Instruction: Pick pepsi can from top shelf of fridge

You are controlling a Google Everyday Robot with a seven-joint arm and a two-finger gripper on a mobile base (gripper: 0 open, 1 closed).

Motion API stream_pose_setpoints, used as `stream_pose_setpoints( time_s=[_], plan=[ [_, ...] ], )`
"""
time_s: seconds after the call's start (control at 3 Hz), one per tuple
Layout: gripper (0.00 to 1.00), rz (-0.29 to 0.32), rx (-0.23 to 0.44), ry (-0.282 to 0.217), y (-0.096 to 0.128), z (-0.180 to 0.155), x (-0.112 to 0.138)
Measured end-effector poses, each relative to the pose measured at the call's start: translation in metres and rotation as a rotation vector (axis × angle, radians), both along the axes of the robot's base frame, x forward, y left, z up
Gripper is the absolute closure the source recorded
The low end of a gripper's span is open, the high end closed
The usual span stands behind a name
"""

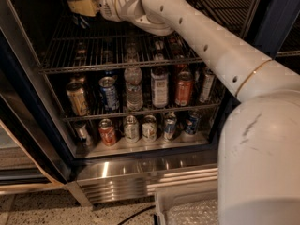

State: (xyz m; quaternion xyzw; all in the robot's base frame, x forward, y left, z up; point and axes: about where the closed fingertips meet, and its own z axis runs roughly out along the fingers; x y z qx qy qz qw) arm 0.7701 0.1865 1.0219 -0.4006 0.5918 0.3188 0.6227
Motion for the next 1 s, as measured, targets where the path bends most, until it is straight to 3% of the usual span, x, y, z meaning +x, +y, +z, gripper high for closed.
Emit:
stream_pose_setpoints(
  time_s=[1.0],
  plan=[
    [1.0,-0.088,-0.008,0.007,-0.068,0.006,-0.043]
  ],
)
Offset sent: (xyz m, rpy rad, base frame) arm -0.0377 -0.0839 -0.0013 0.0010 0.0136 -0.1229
